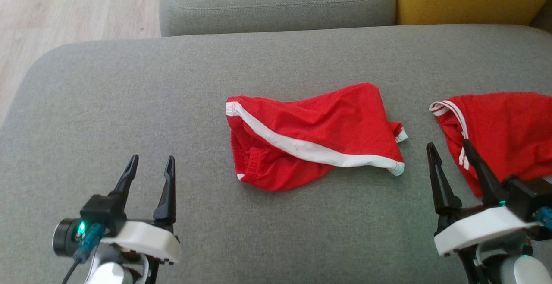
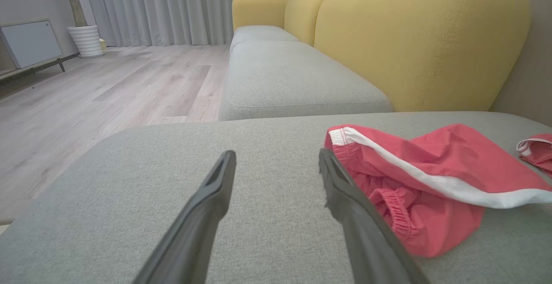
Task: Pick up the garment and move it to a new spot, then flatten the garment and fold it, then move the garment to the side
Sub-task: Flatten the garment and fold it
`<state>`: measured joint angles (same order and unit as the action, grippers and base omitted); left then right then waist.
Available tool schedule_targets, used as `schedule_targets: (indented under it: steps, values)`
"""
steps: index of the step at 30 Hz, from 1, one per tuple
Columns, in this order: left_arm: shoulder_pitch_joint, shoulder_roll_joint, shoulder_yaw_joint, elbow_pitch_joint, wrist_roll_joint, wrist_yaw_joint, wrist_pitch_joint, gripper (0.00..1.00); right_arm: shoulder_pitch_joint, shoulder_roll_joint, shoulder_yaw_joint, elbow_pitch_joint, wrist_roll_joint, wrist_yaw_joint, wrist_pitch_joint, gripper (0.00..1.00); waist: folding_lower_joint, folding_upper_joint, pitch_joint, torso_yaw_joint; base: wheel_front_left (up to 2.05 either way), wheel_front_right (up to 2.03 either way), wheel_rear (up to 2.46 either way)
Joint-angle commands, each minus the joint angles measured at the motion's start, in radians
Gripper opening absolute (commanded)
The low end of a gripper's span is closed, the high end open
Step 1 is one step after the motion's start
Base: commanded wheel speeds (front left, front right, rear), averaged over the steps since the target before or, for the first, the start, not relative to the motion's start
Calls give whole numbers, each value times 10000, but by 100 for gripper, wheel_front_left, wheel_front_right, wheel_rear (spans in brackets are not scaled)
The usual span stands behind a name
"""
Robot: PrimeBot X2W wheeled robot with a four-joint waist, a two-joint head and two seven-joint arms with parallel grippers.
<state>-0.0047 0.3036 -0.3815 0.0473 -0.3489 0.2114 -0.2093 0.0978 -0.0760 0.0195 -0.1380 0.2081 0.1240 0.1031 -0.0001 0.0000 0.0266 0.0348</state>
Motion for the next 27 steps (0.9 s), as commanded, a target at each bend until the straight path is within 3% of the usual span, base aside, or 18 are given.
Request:
schedule_targets:
  steps: [1,11,18,22,27]
  values:
    - [-340,228,408,-357,-48,61,29,100,-168,-40,169,-422,-50,67,44,100,1,0,4,5,0,0,0]
    - [-717,191,185,-298,-32,-63,129,100,-247,-2,174,-486,4,67,152,100,1,0,211,64,0,0,0]
    - [-2574,-442,-518,581,-133,-879,564,100,-601,-23,368,-407,86,67,165,100,1,0,802,-117,0,0,0]
    - [-3736,-1038,-713,1752,-608,-1401,1064,100,-862,-42,562,-300,189,67,136,100,1,0,1161,-410,0,0,0]
    - [-4872,-1329,-604,3490,-1100,-1829,1539,100,-1091,-33,750,-71,312,67,158,100,1,0,1527,-823,0,0,0]
